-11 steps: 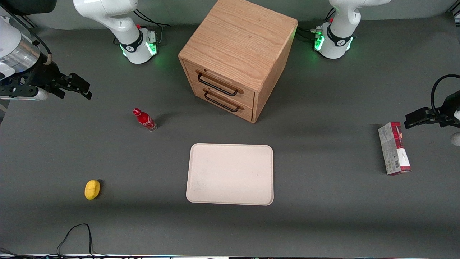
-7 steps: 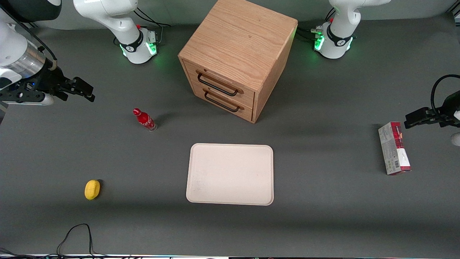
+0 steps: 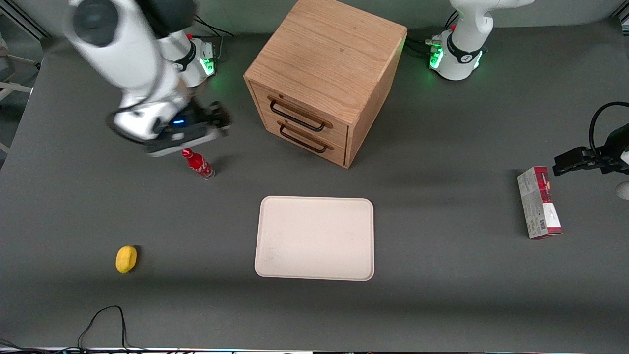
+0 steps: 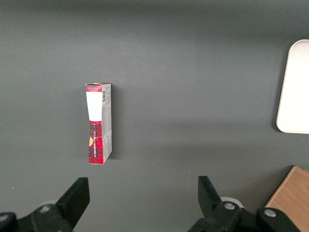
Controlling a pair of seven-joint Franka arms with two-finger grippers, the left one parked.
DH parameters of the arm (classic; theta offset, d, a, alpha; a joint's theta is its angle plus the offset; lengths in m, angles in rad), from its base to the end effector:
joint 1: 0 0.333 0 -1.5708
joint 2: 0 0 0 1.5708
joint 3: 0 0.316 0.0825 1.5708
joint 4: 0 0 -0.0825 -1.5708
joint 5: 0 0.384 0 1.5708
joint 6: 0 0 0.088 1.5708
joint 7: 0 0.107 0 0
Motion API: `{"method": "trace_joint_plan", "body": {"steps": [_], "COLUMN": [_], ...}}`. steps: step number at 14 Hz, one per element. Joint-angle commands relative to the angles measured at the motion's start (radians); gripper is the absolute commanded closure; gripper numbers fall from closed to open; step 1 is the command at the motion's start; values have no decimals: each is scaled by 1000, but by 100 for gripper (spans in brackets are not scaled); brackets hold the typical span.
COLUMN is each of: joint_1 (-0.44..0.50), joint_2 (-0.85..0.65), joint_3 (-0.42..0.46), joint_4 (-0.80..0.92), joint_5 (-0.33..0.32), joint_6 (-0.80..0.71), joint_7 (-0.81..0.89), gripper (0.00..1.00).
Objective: Open upper drawer
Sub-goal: 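Move the right gripper to the black handle of the upper drawer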
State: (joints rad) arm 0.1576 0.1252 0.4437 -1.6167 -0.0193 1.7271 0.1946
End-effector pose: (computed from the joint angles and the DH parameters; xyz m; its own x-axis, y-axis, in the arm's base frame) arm 0.5014 0.3254 0.5506 0.9183 0.3958 -0.0093 0.3953 -0.9180 -0.0334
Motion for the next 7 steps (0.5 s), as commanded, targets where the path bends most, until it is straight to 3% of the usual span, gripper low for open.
{"method": "trace_joint_plan", "body": {"steps": [1,3,5,7], "joint_1": [-7,-7,-7,-7], "joint_2": [112,175,221,241], "joint_3": [133,165,174,174], "joint_4": [101,89,78,58], "joint_5": [-42,-4,86,98], "joint_6": [-30,-30,-26,-21], "joint_7": [-154,-268,-299,-329], "gripper": [0,0,0,0]}}
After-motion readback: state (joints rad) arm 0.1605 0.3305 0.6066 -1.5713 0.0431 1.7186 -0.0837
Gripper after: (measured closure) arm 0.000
